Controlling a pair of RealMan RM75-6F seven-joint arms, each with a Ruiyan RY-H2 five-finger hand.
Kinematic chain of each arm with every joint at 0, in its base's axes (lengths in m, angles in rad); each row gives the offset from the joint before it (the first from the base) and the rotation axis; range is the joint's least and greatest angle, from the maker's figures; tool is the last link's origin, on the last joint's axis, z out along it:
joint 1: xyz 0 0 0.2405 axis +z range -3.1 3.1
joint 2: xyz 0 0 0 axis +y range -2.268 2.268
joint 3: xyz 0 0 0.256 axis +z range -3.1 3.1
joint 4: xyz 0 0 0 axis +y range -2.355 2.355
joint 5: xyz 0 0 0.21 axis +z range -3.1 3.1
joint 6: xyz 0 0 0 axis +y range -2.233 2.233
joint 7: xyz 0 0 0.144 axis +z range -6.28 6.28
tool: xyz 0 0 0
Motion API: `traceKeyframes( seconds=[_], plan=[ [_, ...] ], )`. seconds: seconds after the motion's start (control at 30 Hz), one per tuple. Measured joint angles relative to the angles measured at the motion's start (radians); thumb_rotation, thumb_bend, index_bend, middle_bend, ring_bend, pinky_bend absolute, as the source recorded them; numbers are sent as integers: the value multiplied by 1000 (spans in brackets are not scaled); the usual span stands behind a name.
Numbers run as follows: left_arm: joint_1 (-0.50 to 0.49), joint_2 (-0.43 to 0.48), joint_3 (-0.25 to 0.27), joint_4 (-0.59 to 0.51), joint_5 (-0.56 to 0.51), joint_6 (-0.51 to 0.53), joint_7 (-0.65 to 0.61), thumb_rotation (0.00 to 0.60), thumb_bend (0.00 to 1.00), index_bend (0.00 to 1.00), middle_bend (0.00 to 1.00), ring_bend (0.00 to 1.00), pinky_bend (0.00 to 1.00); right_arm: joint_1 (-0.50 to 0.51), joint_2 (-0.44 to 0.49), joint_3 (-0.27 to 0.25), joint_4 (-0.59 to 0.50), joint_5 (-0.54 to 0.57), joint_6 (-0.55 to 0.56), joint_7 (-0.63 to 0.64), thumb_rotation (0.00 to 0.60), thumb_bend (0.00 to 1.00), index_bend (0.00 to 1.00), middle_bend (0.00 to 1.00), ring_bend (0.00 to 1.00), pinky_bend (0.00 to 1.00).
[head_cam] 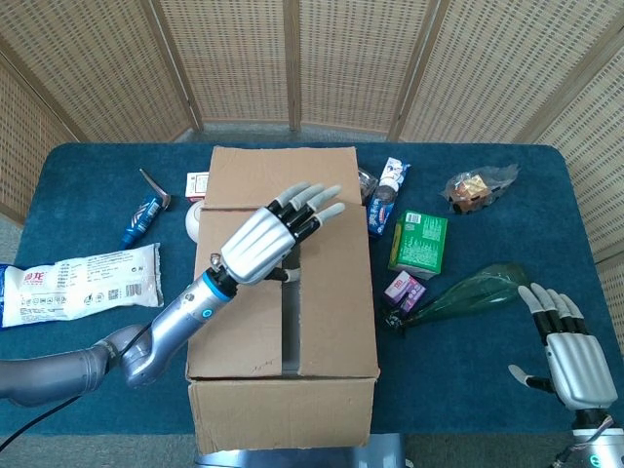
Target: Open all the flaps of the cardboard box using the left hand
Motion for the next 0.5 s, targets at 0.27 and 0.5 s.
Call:
traceKeyframes(
  seconds=[0.27,0.5],
  plan=[
    [-80,-39,-73,-6,-53,-44,47,600,22,0,0,0,124,2,5,5,3,9,-3,20,600,0,0,0,0,0],
    [-169,-121,-132,37,-123,-82,102,600,23,0,0,0,135,-1,18,7,0,11,2,50,600,0,0,0,0,0]
  ],
)
